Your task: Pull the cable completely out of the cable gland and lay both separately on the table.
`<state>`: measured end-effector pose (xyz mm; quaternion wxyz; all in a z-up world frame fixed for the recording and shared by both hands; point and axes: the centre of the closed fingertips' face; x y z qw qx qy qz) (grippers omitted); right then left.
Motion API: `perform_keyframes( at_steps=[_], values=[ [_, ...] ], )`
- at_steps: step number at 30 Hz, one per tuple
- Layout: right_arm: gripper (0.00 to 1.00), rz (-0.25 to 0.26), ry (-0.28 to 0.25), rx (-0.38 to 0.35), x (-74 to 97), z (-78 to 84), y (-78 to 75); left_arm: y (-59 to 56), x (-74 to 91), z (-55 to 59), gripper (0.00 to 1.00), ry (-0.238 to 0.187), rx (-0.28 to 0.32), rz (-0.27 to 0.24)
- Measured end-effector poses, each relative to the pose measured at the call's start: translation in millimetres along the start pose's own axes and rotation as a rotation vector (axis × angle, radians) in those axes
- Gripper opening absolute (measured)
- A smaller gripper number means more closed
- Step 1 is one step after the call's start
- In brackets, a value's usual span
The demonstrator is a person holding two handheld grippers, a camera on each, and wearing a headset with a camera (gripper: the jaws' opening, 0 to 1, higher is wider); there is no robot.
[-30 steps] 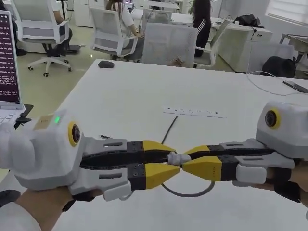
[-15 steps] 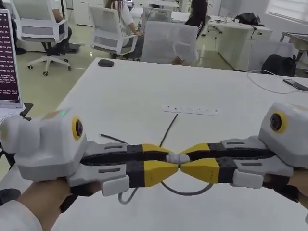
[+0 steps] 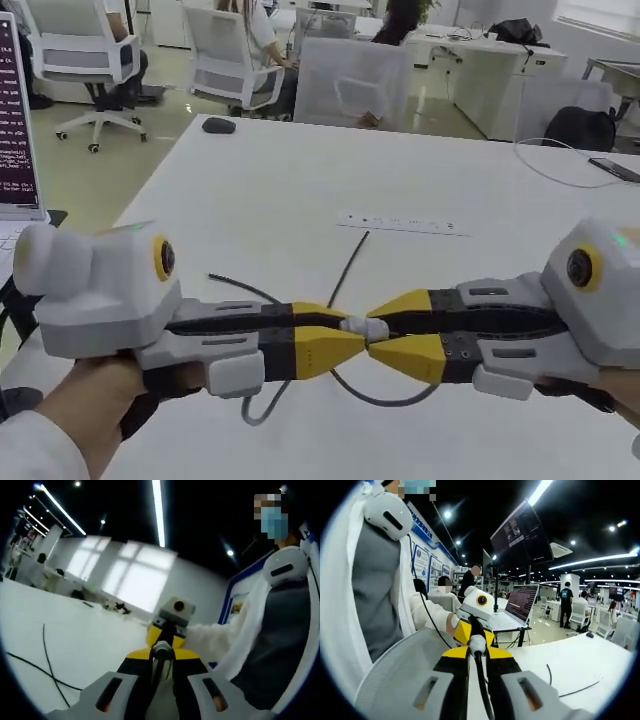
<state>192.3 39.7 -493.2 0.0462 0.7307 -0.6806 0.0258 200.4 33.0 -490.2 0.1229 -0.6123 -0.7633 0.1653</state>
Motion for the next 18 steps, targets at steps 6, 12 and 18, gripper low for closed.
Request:
perform_keyframes(
  at_steps=[6, 12, 18],
  values=[
    [0.19, 0.017, -0.007, -0.172, 5.2, 12.1, -6.0, -2.3, -0.6, -0.2, 0.15, -0.036, -0.129, -0.015],
    [0.10, 0.026, 0.005, -0.098, 10.5, 11.6, -1.0, -3.8, -0.2, -1.2, 0.15, -0.056, -0.162, -0.013],
    [0.04, 0.017, 0.009, -0.032, 9.1, 12.0, 3.4, -4.1, -0.2, -0.3, 0.16, -0.082, -0.203, -0.013]
  ],
)
Point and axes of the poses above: the centre of the closed fingertips' face, and the gripper's own axes: x roughly backward along the fingers, y roughly to its left, z roughly out of its underside, and after that the axes turned 14 degrees about -z, right-handed
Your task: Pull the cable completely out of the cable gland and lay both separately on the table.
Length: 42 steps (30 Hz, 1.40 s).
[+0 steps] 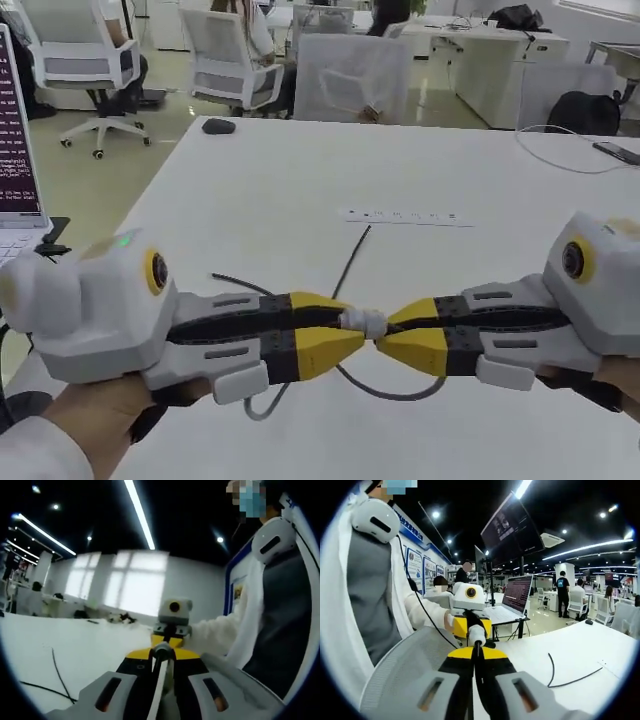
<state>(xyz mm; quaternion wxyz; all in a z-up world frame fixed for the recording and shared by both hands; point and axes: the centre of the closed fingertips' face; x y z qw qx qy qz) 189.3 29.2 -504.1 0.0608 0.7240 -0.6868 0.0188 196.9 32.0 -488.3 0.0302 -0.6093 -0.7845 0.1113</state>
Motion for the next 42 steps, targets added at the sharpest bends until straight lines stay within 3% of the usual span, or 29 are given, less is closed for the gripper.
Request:
perform_keyframes(
  at_steps=[9, 14, 19, 20, 22, 26, 30, 31, 32, 35, 42],
  values=[
    [0.03, -0.036, -0.023, 0.025, -9.4, -7.1, 2.3, -3.9, -2.2, -3.7, 0.23, -0.031, -0.011, 0.011],
    [0.03, -0.059, -0.026, 0.026, -19.9, -7.6, 1.1, -1.7, -0.4, 4.1, 0.19, 0.015, 0.004, 0.011],
    [0.03, -0.049, -0.034, -0.016, -18.2, -7.1, -0.4, 0.7, -0.1, 2.2, 0.17, 0.018, 0.005, 0.010],
    [0.03, -0.048, -0.021, -0.020, -17.5, -5.6, -0.3, 1.5, -0.1, 4.1, 0.17, 0.034, 0.010, 0.012],
    [0.04, -0.044, 0.054, -0.008, -15.7, 4.0, 0.0, 3.2, -1.1, 7.3, 0.16, 0.053, 0.022, 0.004],
    [0.04, -0.033, 0.080, 0.009, -15.3, 8.3, 0.3, 1.8, -2.1, 9.8, 0.16, 0.070, 0.013, 0.009],
    [0.04, -0.019, 0.103, 0.027, -12.5, 12.4, -3.2, 3.4, -1.4, 8.3, 0.16, 0.068, 0.013, 0.002],
    [0.04, -0.005, 0.152, 0.093, -9.7, 16.7, -7.3, 5.4, -0.9, 7.7, 0.16, 0.066, 0.012, -0.007],
    [0.04, 0.007, 0.183, 0.111, -8.3, 20.4, -8.8, 7.0, -0.4, 7.3, 0.16, 0.066, 0.013, -0.013],
    [0.04, 0.008, 0.199, 0.088, -5.9, 24.7, -9.1, 9.2, 0.7, 4.9, 0.16, 0.056, 0.015, -0.025],
    [0.04, 0.067, 0.251, 0.056, 14.8, 45.8, -18.3, 15.6, 4.6, -6.1, 0.16, 0.007, 0.031, -0.055]
  ],
)
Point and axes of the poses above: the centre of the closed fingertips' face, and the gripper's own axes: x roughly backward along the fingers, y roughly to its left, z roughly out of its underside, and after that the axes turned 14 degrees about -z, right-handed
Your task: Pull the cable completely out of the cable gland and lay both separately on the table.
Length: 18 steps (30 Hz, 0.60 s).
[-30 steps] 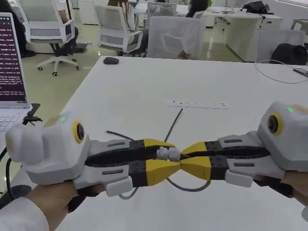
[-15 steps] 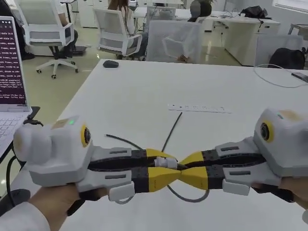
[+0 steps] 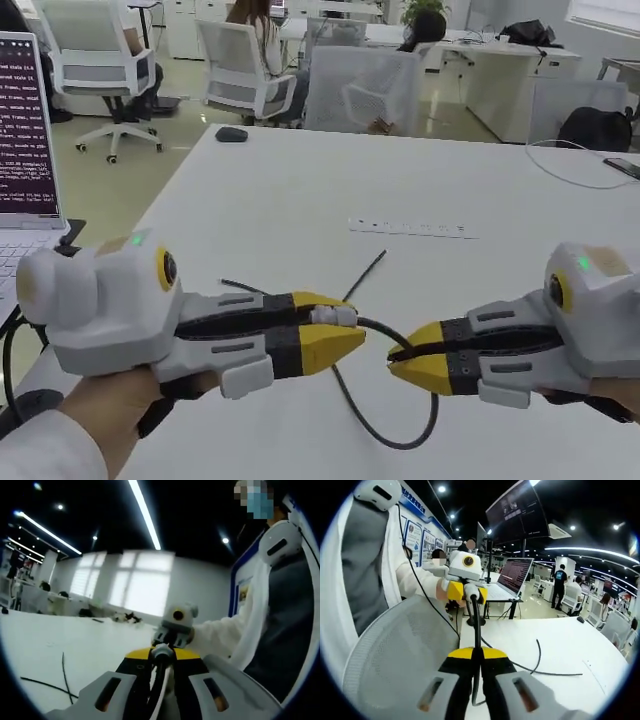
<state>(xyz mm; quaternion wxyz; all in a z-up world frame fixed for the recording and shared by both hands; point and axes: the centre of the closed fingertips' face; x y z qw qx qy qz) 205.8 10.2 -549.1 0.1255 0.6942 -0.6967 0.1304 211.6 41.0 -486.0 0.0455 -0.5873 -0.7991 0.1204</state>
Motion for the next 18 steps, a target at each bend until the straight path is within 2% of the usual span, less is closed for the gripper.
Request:
perform_keyframes(
  at_steps=[3, 8, 14, 16, 17, 18],
  values=[
    [0.04, 0.021, 0.019, -0.021, 6.6, 12.7, -2.4, -0.2, 0.0, -2.5, 0.16, -0.012, 0.004, -0.003],
    [0.04, 0.041, 0.052, -0.050, 13.2, 31.9, -3.3, -2.5, -1.5, -1.2, 0.16, -0.007, 0.003, 0.003],
    [0.04, 0.042, 0.071, -0.085, 11.4, 38.1, 0.6, -3.4, -3.7, 4.0, 0.16, 0.016, -0.007, 0.002],
    [0.04, 0.039, 0.105, -0.126, 13.2, 44.8, 1.0, -1.8, -3.8, 5.4, 0.16, 0.022, -0.010, -0.006],
    [0.04, 0.028, 0.164, -0.147, 15.3, 53.5, 3.4, -0.3, -3.7, 6.4, 0.16, 0.027, -0.006, -0.014],
    [0.04, 0.032, 0.196, -0.146, 16.3, 57.2, 3.1, 0.6, -3.5, 6.8, 0.16, 0.028, -0.004, -0.018]
  ],
)
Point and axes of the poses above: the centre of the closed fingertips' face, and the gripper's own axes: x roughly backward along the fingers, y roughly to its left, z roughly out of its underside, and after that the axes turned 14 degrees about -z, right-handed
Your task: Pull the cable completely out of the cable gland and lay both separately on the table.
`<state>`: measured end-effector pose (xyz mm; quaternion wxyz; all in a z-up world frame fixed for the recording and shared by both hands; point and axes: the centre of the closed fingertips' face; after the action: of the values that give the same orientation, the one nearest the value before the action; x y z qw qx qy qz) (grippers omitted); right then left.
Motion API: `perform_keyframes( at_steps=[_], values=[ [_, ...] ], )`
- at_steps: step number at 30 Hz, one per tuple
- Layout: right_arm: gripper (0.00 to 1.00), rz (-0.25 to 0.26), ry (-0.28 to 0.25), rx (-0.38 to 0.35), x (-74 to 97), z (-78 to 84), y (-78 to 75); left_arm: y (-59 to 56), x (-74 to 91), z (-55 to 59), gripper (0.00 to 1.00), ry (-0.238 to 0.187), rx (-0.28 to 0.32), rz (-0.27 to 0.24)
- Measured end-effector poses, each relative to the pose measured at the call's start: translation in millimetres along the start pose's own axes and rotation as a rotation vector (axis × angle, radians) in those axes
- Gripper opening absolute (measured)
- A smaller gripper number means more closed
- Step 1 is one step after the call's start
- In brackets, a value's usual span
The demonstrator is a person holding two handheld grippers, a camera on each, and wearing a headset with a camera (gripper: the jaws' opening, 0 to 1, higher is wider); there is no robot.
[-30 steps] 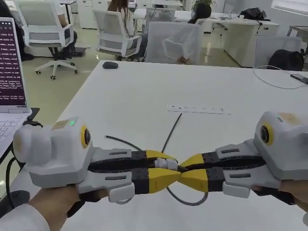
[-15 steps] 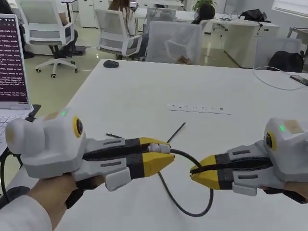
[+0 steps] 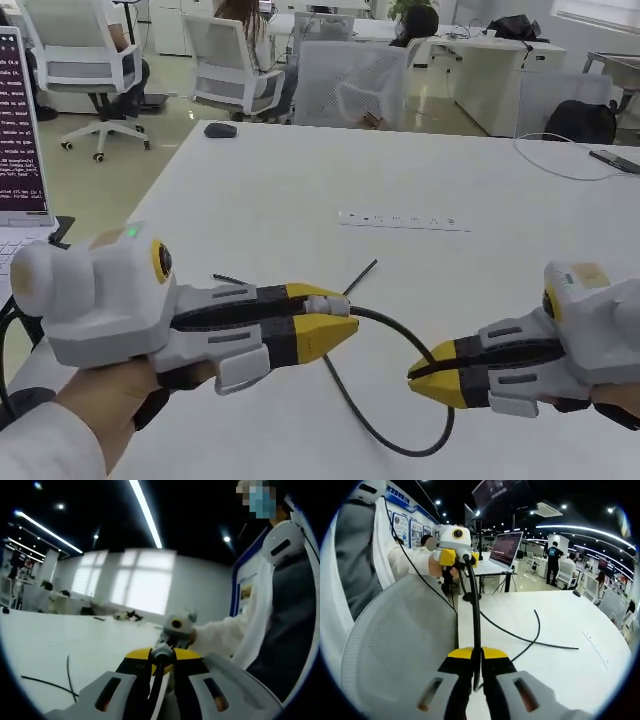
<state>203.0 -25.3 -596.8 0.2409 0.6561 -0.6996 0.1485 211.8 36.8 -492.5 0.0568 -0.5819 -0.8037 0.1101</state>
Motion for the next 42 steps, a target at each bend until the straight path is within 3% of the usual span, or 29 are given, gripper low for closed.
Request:
perform_keyframes(
  at_steps=[3, 6, 9, 12, 16, 25, 35, 42],
  values=[
    [0.11, 0.006, -0.036, 0.022, 1.6, -9.5, 0.5, 2.4, 0.2, -0.6, 0.16, -0.002, 0.006, -0.011],
    [0.12, -0.001, -0.152, 0.020, 6.1, -40.2, 4.7, 2.8, -0.6, 1.6, 0.16, 0.007, 0.003, -0.013],
    [0.16, -0.030, -0.237, 0.011, 9.1, -65.7, 10.3, 1.3, -1.6, 3.3, 0.16, 0.015, 0.004, -0.008],
    [0.18, -0.032, -0.284, 0.052, 9.4, -92.5, 13.8, -1.3, -2.4, 5.1, 0.16, 0.023, 0.001, 0.003],
    [0.12, -0.045, -0.318, 0.097, 6.1, -114.5, 18.8, -4.3, -2.6, 6.7, 0.16, 0.028, -0.003, 0.015],
    [0.05, -0.068, -0.268, 0.135, -4.5, -112.2, 21.5, -6.5, -2.2, 5.7, 0.17, 0.019, -0.014, 0.026],
    [0.05, -0.068, -0.265, 0.152, -5.6, -111.1, 22.4, -6.3, -2.0, 6.4, 0.17, 0.023, -0.016, 0.028],
    [0.04, -0.043, -0.224, 0.145, -2.8, -94.0, 13.8, -0.8, -0.8, 7.8, 0.16, 0.030, -0.015, 0.006]
  ],
)
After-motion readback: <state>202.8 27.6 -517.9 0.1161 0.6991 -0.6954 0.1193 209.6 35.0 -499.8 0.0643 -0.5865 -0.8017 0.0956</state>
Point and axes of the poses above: the centre of the closed fingertips' face, and the gripper's own axes: x roughly backward along the fingers, y roughly to its left, z roughly out of its underside, and after that the axes turned 14 degrees about -z, right-handed
